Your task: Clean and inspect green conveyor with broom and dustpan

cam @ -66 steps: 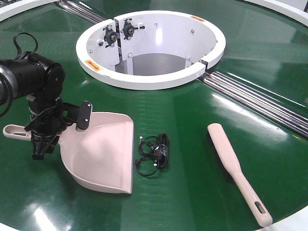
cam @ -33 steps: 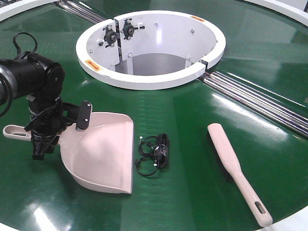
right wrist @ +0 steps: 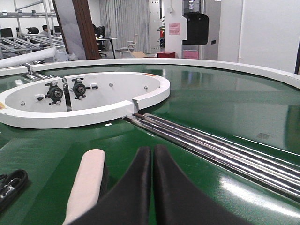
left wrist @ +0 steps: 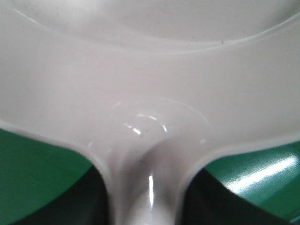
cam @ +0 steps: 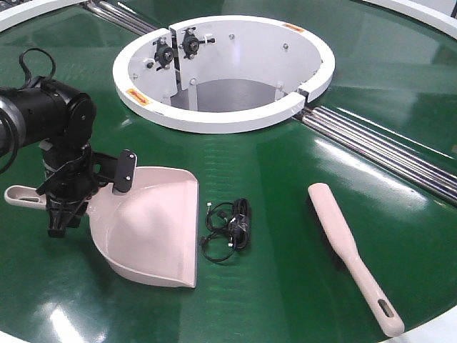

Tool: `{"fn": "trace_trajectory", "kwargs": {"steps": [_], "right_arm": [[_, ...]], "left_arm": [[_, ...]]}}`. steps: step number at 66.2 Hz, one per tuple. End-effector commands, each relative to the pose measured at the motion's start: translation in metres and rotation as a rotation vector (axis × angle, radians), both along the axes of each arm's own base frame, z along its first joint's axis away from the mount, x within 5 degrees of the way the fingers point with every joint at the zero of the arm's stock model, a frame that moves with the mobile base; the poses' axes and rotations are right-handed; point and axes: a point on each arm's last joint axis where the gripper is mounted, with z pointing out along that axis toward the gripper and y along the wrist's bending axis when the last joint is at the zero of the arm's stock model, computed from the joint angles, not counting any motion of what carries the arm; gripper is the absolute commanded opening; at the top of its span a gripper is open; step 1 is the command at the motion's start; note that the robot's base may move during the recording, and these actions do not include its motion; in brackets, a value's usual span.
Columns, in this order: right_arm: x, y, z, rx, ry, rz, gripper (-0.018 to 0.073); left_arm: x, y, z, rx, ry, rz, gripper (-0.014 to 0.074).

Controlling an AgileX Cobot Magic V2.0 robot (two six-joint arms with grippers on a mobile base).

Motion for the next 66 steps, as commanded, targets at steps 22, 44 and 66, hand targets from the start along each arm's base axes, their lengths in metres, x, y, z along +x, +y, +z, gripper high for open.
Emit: {"fn": "trace_trajectory", "kwargs": {"steps": [22, 44, 66], "right_arm": [[-0.004, 0.0, 0.024, -0.032, -0.237, -0.002, -0.0009], [0.015, 0.0, 0.109, 0.008, -0.037, -0.003, -0.0009], [0.066, 0.0, 0.124, -0.031, 0.229, -0.01, -0.0008]], "left_arm": [[-0.002, -0.001, 0.026, -0.014, -0.063, 0.018, -0.0006], [-0.002, -0.001, 0.026, -0.014, -0.063, 0.018, -0.0006], [-0.002, -0.001, 0.026, -0.014, -0.063, 0.018, -0.0006]]}}
